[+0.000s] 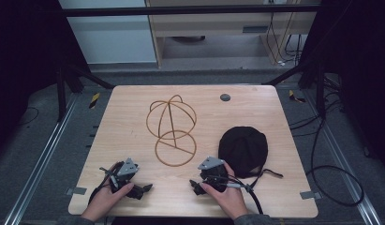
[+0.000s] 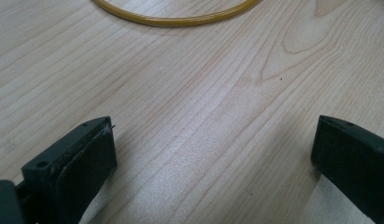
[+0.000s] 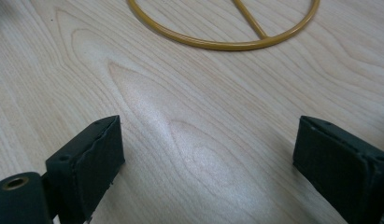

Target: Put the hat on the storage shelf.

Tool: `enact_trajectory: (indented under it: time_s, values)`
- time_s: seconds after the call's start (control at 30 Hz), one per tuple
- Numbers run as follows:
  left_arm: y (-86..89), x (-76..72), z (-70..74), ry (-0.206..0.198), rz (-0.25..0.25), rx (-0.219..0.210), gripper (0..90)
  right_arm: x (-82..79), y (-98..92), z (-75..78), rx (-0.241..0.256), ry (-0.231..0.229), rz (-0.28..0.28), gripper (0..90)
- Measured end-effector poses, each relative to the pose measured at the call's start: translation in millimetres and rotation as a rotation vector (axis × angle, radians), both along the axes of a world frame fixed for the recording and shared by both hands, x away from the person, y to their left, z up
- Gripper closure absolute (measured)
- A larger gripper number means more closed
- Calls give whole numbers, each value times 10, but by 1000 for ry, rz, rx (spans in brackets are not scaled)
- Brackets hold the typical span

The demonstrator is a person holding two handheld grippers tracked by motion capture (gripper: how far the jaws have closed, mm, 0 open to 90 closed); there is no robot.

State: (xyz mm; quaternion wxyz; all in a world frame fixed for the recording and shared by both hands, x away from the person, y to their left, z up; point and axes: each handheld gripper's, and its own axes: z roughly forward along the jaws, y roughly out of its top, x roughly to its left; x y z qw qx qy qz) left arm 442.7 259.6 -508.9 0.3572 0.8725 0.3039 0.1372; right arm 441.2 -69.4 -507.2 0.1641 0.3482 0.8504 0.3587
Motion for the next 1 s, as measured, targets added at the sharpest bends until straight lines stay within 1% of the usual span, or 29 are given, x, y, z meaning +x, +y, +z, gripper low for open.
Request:
enact_trajectory:
  time_s: [0.1, 0.23, 0.3, 0.47, 0.6, 0.7, 0.77, 0.83, 1.0]
  values:
    - [0, 0, 0, 0, 0, 0, 0, -44, -14, 57, 2, -8, 10, 79]
    - [-1, -1, -1, 1, 0, -1, 0, -111, -63, 145, -8, -18, 15, 79]
    - [0, -1, 0, 1, 0, -1, 0, -143, -107, 193, 1, -16, 9, 84]
    - [0, -1, 0, 1, 1, -1, 0, -253, -242, 325, -2, -47, -12, 86]
    - [-1, -3, -1, 1, 2, -1, 0, -330, -347, 400, -2, -61, -39, 87]
    - [-1, -3, -1, 1, 2, -1, 0, -372, -426, 449, -30, -89, -66, 90]
    - [-1, -3, -1, 1, 2, -1, 0, -391, -473, 479, -25, -94, -83, 90]
    - [-1, -4, -1, 1, 3, -1, 0, -420, -578, 536, -20, -107, -121, 90]
    - [-1, -4, -1, 1, 4, -1, 0, -468, -766, 597, -20, -129, -174, 90]
